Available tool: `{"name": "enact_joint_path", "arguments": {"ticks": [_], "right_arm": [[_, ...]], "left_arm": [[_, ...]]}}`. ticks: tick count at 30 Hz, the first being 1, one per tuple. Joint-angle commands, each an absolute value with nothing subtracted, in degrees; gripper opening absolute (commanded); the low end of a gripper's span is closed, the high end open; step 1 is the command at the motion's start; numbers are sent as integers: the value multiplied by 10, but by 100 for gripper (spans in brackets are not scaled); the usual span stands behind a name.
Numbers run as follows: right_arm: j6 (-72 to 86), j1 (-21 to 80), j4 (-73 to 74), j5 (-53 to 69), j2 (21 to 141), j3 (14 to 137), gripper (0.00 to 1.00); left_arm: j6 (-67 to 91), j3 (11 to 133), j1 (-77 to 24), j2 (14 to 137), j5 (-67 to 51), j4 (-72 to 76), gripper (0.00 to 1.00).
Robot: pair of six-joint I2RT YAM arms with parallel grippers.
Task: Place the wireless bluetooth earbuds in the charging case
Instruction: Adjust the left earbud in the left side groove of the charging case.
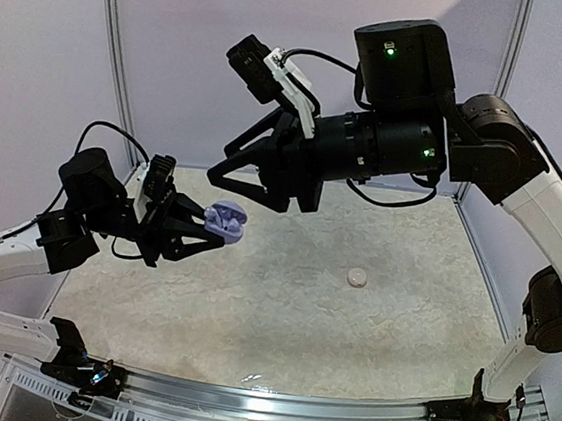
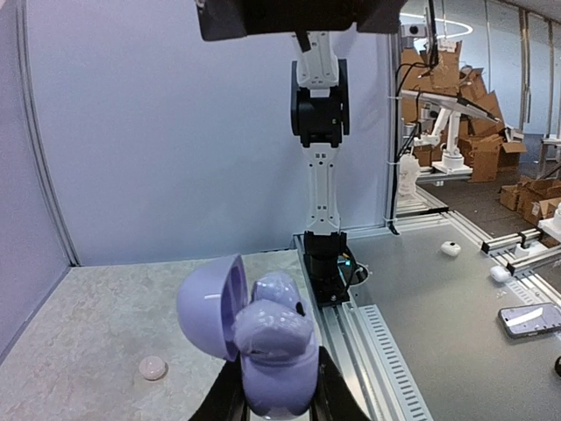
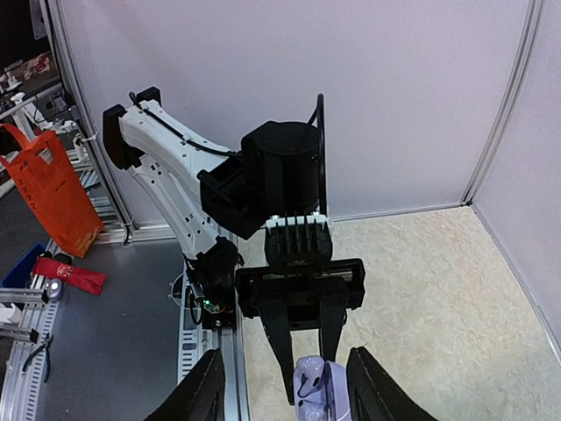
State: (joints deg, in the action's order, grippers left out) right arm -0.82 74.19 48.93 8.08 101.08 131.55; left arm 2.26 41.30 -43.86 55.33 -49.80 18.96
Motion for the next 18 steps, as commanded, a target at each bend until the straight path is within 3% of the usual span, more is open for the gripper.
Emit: {"name": "enact_joint_path", "arguments": {"ticks": [1, 13, 18], "right_arm": [[-44, 748, 510, 104, 1047, 1331, 49], [-147, 767, 514, 49, 1077, 1337, 49], [-153, 766, 517, 30, 1085, 1325, 44]], "left_arm": [[5, 431, -441, 557, -530, 164, 0], [1, 434, -443, 553, -529, 152, 0], [3, 432, -443, 551, -528, 157, 0]]}}
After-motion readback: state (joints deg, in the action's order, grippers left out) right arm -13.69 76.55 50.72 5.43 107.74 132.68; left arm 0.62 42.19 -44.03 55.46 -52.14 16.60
